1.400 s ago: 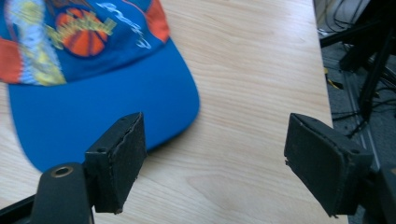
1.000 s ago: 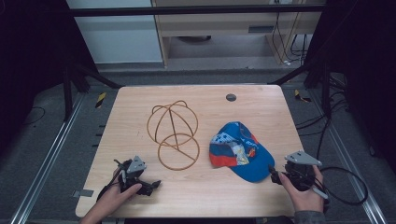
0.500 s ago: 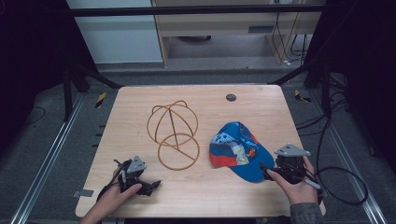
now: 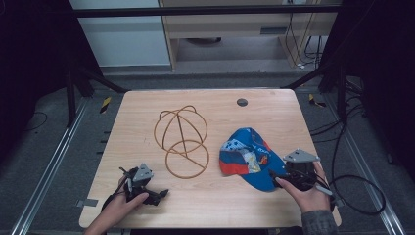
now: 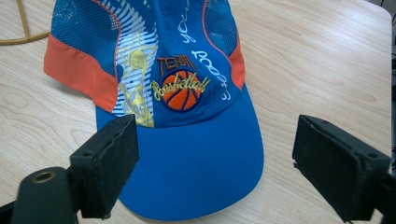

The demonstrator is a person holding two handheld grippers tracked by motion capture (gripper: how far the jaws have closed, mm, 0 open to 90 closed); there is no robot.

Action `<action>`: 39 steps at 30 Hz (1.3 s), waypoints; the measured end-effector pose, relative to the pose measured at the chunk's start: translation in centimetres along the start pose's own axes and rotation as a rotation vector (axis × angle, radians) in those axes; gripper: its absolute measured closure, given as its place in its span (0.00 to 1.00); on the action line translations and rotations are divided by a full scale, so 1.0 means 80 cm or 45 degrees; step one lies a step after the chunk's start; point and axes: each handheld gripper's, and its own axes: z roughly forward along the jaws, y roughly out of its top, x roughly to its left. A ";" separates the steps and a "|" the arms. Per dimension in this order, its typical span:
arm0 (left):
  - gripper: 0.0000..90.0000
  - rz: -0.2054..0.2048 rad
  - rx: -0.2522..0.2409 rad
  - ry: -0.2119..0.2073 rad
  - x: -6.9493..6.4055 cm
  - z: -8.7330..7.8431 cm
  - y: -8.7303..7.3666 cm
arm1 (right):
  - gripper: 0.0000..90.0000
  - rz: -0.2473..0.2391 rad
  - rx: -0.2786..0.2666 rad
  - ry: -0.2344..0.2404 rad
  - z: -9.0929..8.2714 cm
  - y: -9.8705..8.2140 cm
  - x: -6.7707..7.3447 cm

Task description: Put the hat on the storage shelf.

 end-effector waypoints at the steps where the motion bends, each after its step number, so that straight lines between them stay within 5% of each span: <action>1: 0.00 0.000 0.000 0.000 0.000 0.000 0.000 | 0.17 -0.011 -0.005 0.000 0.000 0.001 0.000; 23: 0.00 0.000 0.000 0.000 0.000 0.000 0.000 | 0.26 -0.077 0.026 0.056 0.007 0.025 0.010; 32: 0.00 0.000 0.000 0.000 0.000 0.000 0.000 | 0.29 -0.142 0.133 0.171 0.022 0.079 0.005; 39: 0.00 0.000 0.000 0.000 0.000 0.000 0.000 | 0.20 -0.185 0.256 0.256 0.039 0.127 0.001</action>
